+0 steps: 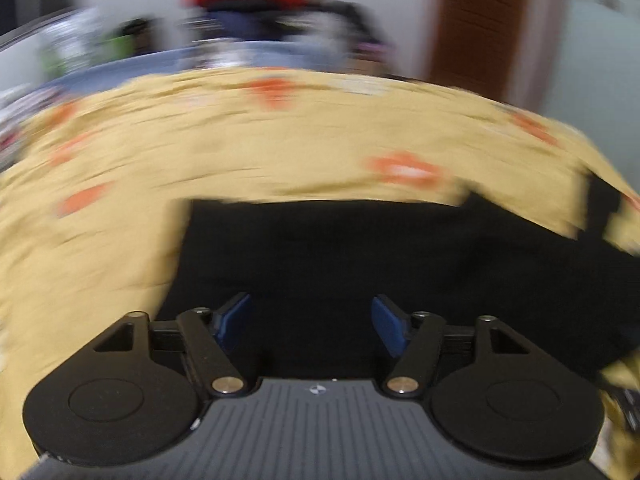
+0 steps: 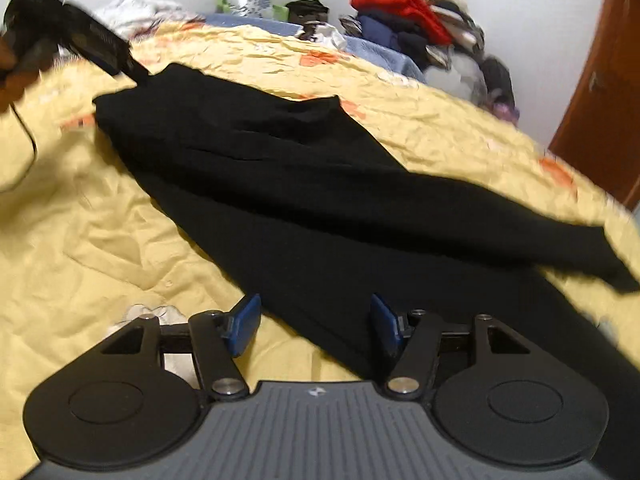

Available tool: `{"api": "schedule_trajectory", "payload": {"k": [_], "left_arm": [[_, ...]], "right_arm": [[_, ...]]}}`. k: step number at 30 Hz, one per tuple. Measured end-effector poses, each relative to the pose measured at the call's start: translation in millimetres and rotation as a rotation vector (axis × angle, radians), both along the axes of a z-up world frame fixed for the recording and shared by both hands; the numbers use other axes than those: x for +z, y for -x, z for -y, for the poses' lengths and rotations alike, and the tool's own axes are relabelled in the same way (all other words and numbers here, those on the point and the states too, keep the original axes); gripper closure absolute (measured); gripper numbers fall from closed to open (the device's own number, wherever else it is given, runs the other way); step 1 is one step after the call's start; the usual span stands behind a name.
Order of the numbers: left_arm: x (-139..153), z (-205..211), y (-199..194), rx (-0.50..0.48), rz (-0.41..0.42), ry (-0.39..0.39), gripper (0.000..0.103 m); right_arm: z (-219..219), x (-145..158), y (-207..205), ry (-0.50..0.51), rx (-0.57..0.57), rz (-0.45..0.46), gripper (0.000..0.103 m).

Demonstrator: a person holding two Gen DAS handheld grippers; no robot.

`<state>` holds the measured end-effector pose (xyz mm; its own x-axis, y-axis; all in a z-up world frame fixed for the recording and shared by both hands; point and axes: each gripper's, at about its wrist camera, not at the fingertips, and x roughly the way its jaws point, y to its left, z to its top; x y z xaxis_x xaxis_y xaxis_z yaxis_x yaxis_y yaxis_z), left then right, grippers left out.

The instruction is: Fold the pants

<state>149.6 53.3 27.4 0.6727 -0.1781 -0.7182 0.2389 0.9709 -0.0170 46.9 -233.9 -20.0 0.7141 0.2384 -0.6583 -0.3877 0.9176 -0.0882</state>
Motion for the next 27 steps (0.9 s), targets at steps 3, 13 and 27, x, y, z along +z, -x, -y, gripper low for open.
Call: {"api": "schedule_trajectory", "payload": {"k": [3,13,27], "left_arm": [[-8,49,0,-0.175,-0.013,-0.002,0.026],[-52,122,8,-0.349,-0.021,-0.074,0.027],[-72,156,19,-0.416,0.101,-0.092,0.04]], "right_arm": [[24,11,-11,-0.099,-0.131,0.005,0.039],[132,29,-72,-0.247,-0.622,-0.026,0.013],[255,22,-261,-0.378,-0.934,-0.068,0.031]]}}
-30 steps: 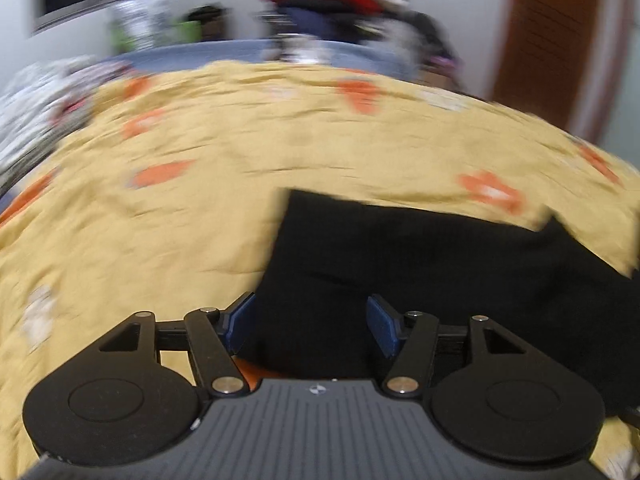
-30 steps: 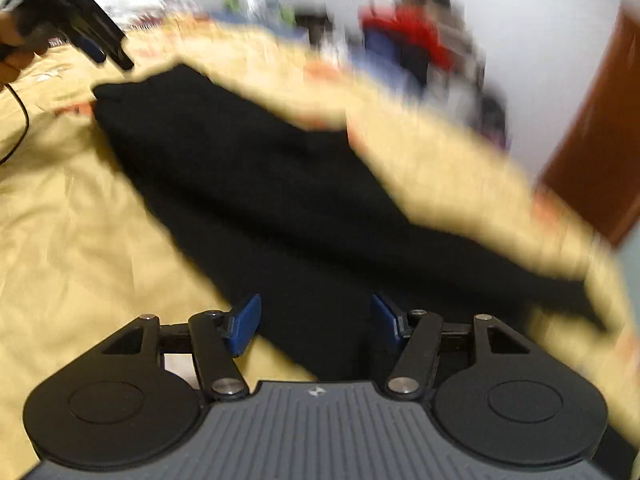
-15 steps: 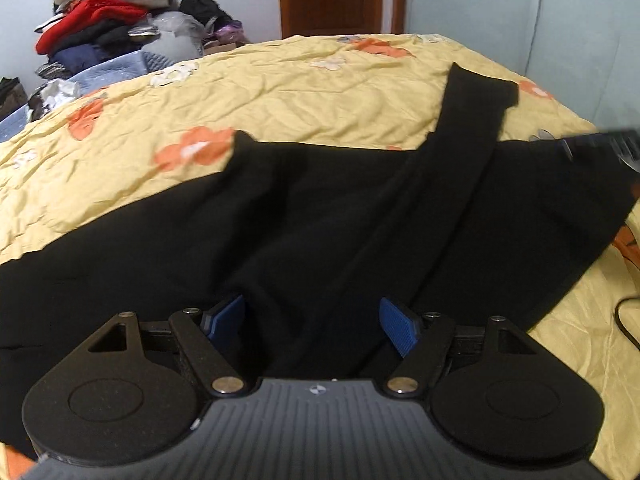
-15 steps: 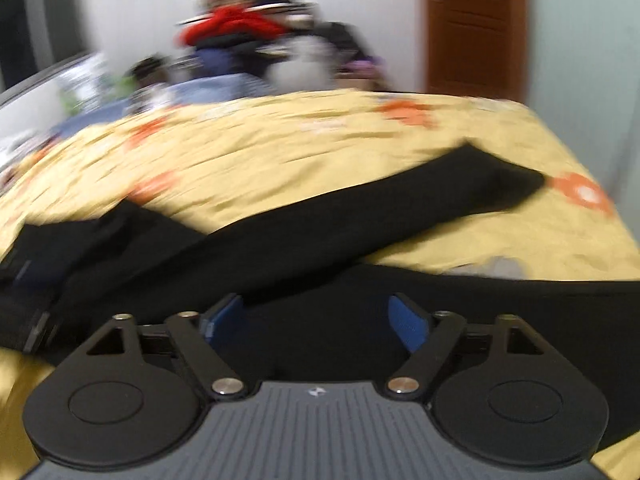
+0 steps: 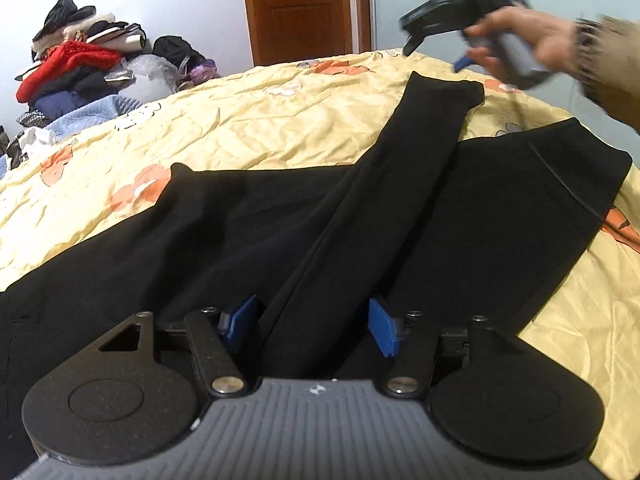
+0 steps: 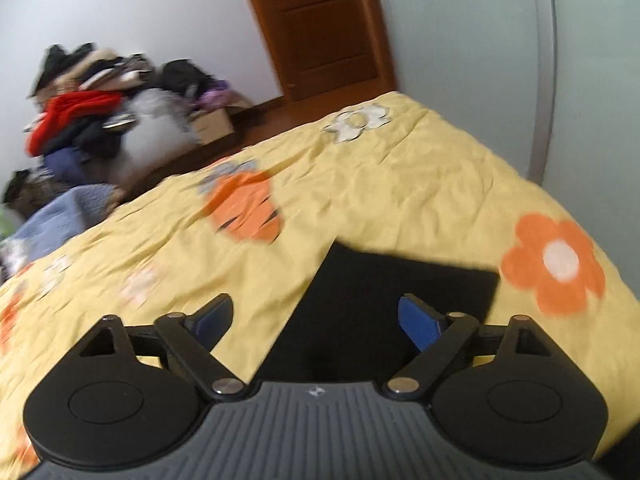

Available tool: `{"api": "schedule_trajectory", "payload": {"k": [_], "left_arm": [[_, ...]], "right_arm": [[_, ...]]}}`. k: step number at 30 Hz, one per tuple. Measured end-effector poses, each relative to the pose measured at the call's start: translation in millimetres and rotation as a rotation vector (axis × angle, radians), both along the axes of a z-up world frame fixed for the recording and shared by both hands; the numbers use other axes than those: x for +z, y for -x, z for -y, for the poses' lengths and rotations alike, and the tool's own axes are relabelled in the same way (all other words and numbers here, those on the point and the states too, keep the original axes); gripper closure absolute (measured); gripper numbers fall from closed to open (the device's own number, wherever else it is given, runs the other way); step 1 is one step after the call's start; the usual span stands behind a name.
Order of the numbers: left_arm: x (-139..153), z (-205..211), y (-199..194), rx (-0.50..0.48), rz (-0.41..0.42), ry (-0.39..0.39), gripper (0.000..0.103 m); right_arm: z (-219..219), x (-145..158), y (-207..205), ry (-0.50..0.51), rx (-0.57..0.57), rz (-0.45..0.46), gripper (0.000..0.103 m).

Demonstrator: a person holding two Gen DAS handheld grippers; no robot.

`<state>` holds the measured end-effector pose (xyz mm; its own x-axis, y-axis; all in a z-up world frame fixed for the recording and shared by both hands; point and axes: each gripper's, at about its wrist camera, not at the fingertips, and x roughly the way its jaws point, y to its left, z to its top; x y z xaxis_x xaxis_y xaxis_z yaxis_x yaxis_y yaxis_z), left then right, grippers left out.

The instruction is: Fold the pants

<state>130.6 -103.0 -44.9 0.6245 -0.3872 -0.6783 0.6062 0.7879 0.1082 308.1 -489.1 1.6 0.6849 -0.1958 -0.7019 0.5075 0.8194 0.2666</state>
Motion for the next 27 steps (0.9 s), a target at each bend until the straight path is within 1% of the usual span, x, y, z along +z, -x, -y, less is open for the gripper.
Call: {"api": "schedule_trajectory", "payload": {"k": [2,3,5,6,8,10,11,12,13,14,15,18,21,23,27], "left_arm": [[0,0,0,-0.011,0.0,0.004,0.04],[0,1,-1,-0.02,0.001,0.001,0.038],[0,1,-3,-0.027,-0.004,0.005,0.035],[0,1,-4,-0.031,-0.012,0.011,0.032],[-1,0,-6,-0.04,-0.022,0.021,0.028],[-2,1,-5,-0.046,-0.017,0.021,0.022],[-3,1,-4,-0.049,-0.01,0.018,0.02],[-4,2,-3,-0.049,0.0,0.013,0.017],[-5,3,-2,-0.048,0.012,0.007,0.015],[-5,3,-2,-0.048,0.019,0.003,0.014],[-5,3,-1,-0.049,0.021,0.002,0.014],[-4,2,-3,-0.047,0.013,0.004,0.014],[-3,3,-3,-0.045,0.011,-0.002,0.015],[0,3,-2,-0.046,0.013,-0.004,0.015],[5,6,-1,-0.064,0.02,-0.002,0.015]], "right_arm": [[1,-9,-23,0.037,-0.013,-0.065,0.045],[0,-16,-34,0.045,-0.016,-0.104,0.048],[-3,-26,-48,0.078,-0.02,-0.166,0.052],[-6,-30,-53,0.11,-0.022,-0.187,0.052],[-10,-35,-60,0.152,-0.027,-0.207,0.052],[-9,-37,-63,0.157,-0.034,-0.212,0.053],[-9,-36,-62,0.155,-0.03,-0.211,0.061],[-8,-35,-61,0.143,-0.027,-0.205,0.072],[-5,-33,-58,0.123,-0.03,-0.191,0.075],[-2,-30,-54,0.106,-0.032,-0.177,0.087],[0,-28,-51,0.099,-0.038,-0.165,0.095],[5,-20,-34,0.076,-0.042,-0.099,0.098],[8,-8,-8,0.071,-0.061,-0.029,0.099],[10,2,18,0.07,-0.084,0.027,0.099],[20,25,83,0.075,-0.122,0.135,0.098]]}}
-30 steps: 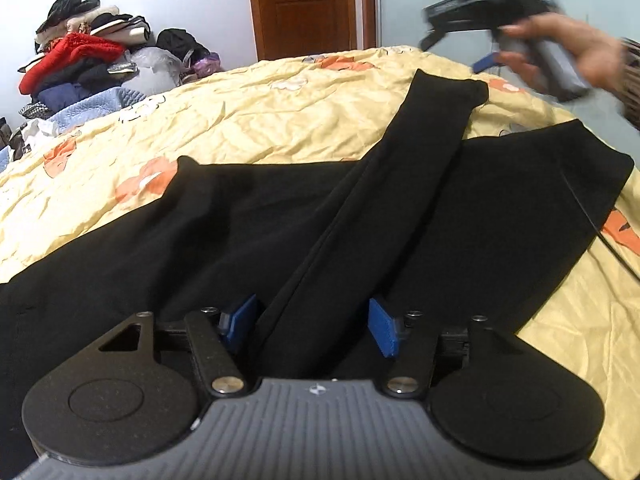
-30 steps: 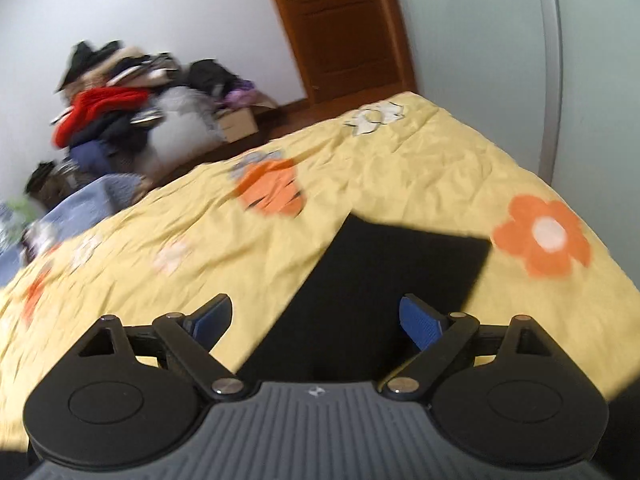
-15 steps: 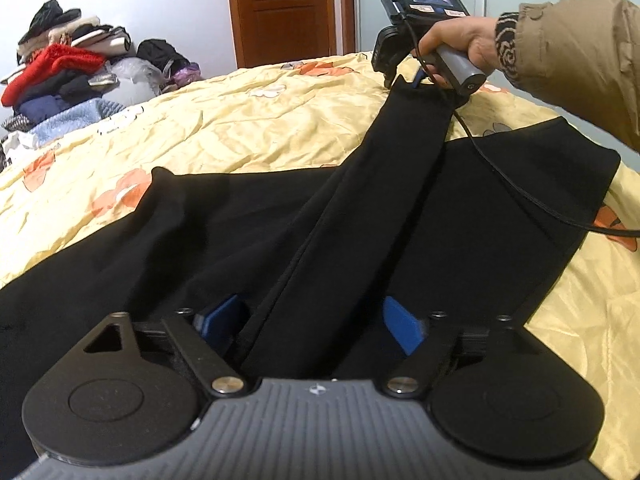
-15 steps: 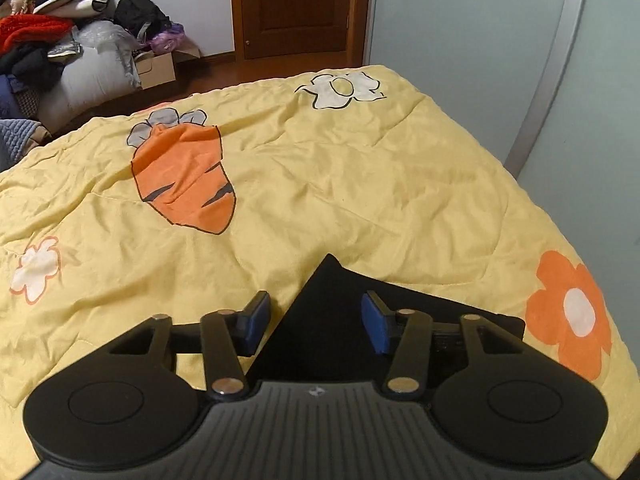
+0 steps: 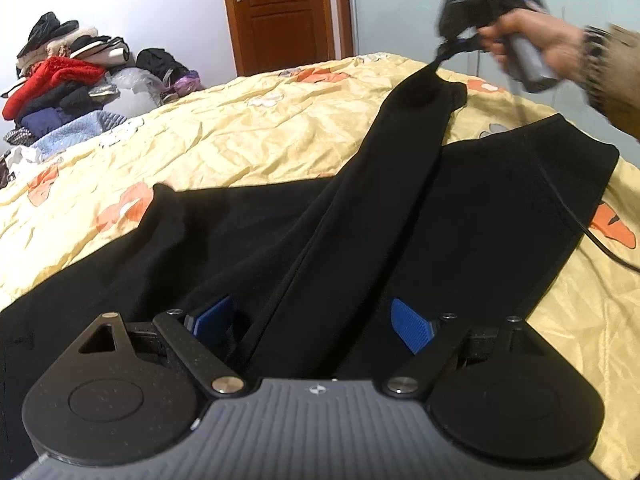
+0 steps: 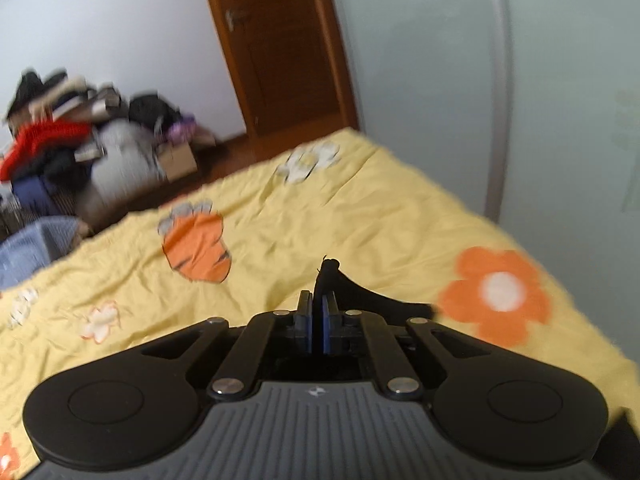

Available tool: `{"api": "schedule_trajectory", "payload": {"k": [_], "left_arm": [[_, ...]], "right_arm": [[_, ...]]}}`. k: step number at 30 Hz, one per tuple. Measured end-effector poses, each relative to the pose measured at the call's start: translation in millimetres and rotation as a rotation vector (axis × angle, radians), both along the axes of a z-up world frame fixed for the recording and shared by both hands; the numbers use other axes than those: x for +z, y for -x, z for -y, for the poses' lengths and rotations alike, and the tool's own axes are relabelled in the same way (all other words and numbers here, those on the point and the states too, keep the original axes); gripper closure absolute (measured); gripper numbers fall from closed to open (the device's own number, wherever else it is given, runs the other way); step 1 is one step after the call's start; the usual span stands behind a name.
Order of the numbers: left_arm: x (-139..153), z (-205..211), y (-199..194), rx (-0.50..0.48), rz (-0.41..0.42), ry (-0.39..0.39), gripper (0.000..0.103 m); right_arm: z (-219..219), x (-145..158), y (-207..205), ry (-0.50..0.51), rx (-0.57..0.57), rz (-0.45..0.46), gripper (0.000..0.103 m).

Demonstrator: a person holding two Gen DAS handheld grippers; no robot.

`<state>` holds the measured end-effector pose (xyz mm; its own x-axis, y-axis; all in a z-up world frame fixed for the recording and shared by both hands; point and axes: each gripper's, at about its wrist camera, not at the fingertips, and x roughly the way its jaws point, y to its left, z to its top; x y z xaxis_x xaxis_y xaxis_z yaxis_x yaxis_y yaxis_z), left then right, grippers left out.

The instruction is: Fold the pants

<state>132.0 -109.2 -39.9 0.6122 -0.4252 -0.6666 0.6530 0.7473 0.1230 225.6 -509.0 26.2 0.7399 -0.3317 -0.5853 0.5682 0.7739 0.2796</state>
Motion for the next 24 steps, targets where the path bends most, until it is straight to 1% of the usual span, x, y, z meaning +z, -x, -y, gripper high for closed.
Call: {"api": "schedule_trajectory", "payload": {"k": [5,8,10,12,14,15,16,17,19,20,21,22,23,24], "left_arm": [[2,13,1,-0.03,0.027,-0.029,0.015],[1,21,3,-0.035,0.048,-0.045,0.015],[2,24,4,-0.038,0.054,-0.039,0.016],[2,28,9,-0.048,0.056,-0.039,0.018],[1,32,14,-0.073,0.06,-0.055,0.021],[-1,35,17,-0.082,0.067,-0.068,0.024],[-3,38,19,-0.085,0.079,-0.082,0.03],[-4,40,21,-0.087,0.089,-0.098,0.032],[-6,42,24,-0.09,0.111,-0.112,0.032],[-7,42,24,-0.087,0.119,-0.113,0.032],[-7,42,24,-0.08,0.125,-0.114,0.031],[-8,43,23,-0.071,0.127,-0.118,0.031],[-8,43,21,-0.065,0.128,-0.121,0.03],[-8,43,21,-0.06,0.13,-0.123,0.029]], "right_arm": [[14,24,87,-0.004,-0.045,0.109,0.098],[20,30,130,-0.004,-0.069,0.134,0.099],[23,29,153,-0.012,-0.089,0.141,0.099],[28,23,172,-0.026,-0.108,0.136,0.099],[33,12,186,-0.046,-0.122,0.12,0.099],[36,5,189,-0.072,-0.105,0.106,0.099],[38,-3,191,-0.109,-0.083,0.09,0.098],[39,-11,192,-0.145,-0.067,0.077,0.098],[39,-26,196,-0.227,-0.045,0.098,0.098],[41,-33,197,-0.278,-0.044,0.117,0.096],[43,-41,199,-0.325,-0.059,0.137,0.091],[46,-48,200,-0.368,-0.076,0.151,0.081],[50,-56,202,-0.409,-0.088,0.163,0.076],[52,-63,201,-0.446,-0.103,0.172,0.066]]}}
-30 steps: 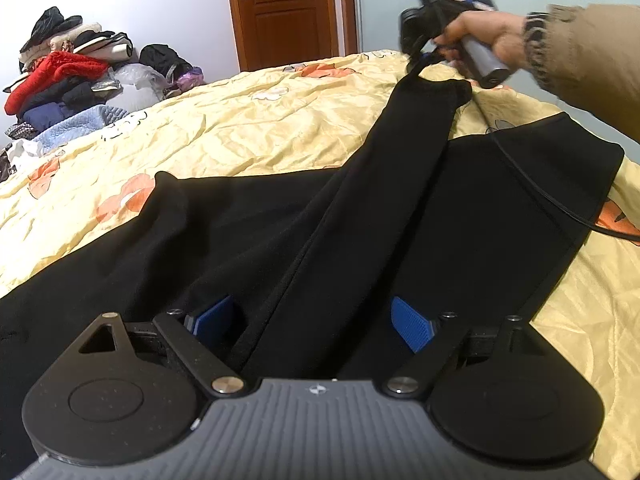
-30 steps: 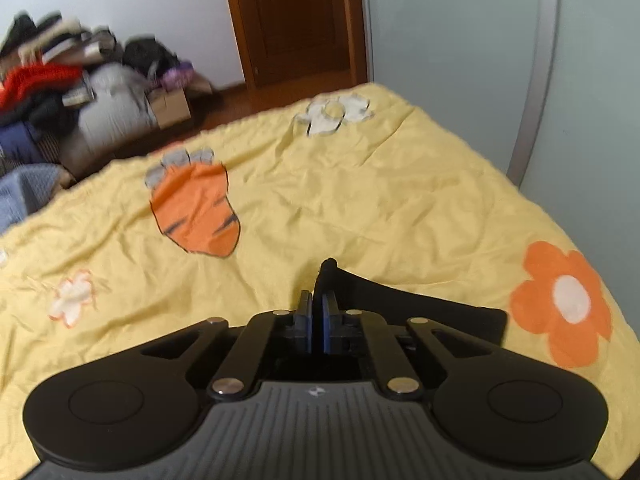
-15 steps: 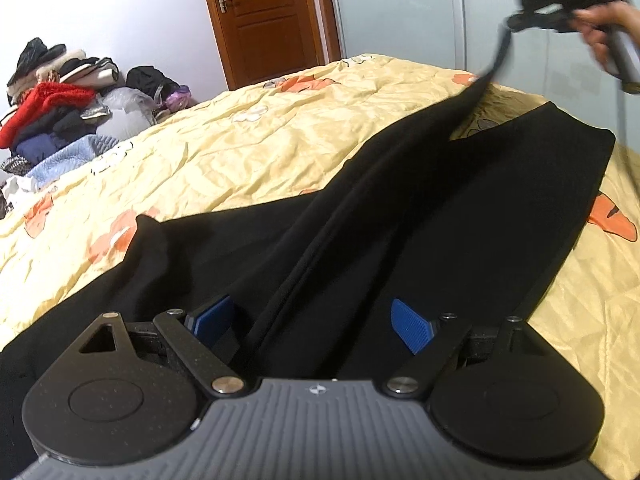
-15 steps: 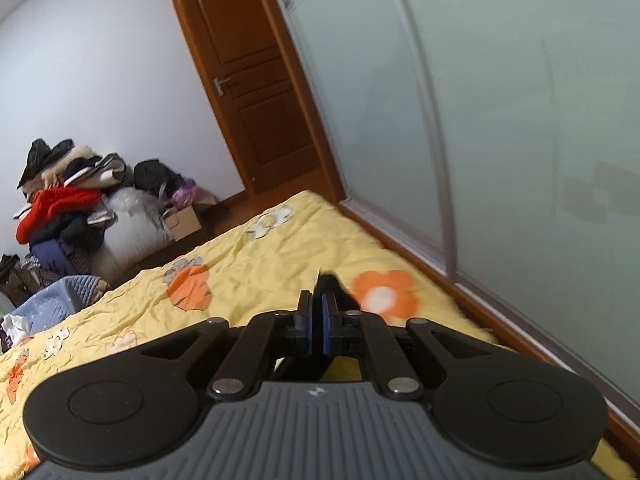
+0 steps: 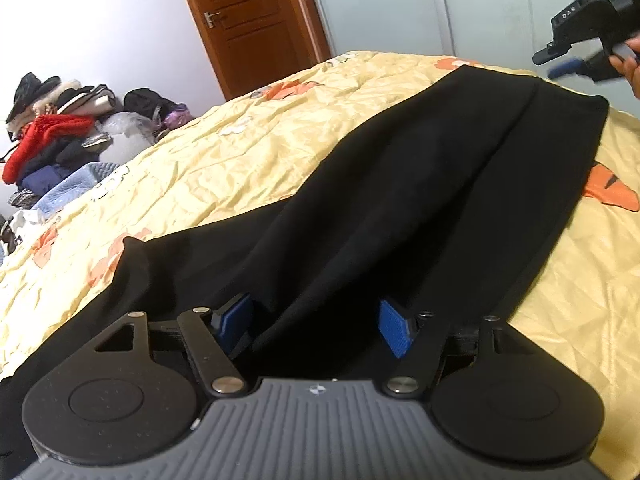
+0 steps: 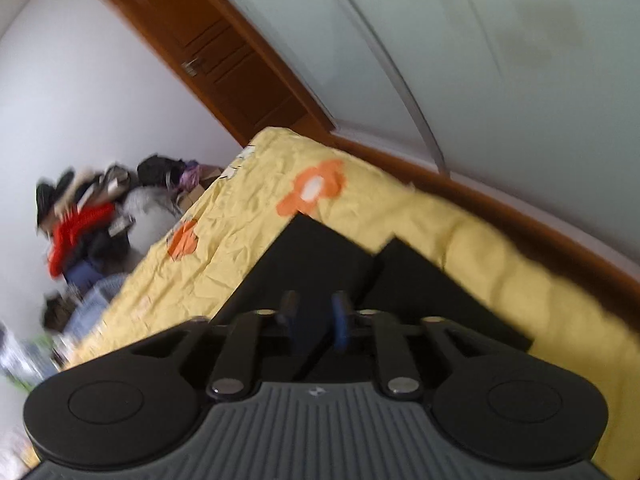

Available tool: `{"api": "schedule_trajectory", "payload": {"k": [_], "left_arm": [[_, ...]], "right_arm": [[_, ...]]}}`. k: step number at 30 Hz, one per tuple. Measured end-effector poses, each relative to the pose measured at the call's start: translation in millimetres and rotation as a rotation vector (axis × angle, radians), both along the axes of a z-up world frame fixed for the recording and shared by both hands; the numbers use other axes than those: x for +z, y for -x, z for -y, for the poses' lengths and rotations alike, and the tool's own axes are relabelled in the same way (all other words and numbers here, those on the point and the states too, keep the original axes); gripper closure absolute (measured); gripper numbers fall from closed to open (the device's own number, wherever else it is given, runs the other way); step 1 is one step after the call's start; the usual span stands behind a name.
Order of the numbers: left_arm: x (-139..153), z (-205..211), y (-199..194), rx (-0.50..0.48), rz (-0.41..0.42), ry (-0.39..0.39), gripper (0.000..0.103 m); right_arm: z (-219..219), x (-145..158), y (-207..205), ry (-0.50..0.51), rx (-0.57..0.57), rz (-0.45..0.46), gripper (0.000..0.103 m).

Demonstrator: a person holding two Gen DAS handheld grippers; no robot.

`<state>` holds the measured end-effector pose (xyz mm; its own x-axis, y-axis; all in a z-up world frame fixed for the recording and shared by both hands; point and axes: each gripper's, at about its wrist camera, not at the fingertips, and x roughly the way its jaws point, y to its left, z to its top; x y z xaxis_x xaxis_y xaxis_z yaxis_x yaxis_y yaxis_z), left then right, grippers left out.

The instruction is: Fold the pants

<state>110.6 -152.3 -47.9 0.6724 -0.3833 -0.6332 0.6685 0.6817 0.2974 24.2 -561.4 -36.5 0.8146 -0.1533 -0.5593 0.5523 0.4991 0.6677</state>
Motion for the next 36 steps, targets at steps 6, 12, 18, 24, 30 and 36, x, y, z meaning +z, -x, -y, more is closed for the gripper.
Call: {"api": "schedule_trajectory", "payload": {"k": [6,12,18,24,30,36], "left_arm": [[-1,0,-5,0.033,0.013,0.004,0.027],[-2,4,-4,0.038,0.045,-0.007,0.028],[-5,11,1,0.01,0.09,-0.031,0.038],[-3,14,-2,0.022,0.075,-0.018,0.075],[7,9,2,0.032,0.087,0.035,0.083],[31,-2,-3,0.075,0.108,0.159,0.088]], "right_arm": [[10,-28,-9,-0.105,-0.043,0.039,0.062],[21,-48,-26,-0.15,-0.078,0.118,0.062],[16,-37,-35,-0.065,-0.037,0.114,0.099],[9,-6,-43,0.052,0.002,0.104,0.1],[9,40,-72,0.134,0.038,0.121,0.1],[5,87,-47,0.228,0.004,0.272,0.1]]}}
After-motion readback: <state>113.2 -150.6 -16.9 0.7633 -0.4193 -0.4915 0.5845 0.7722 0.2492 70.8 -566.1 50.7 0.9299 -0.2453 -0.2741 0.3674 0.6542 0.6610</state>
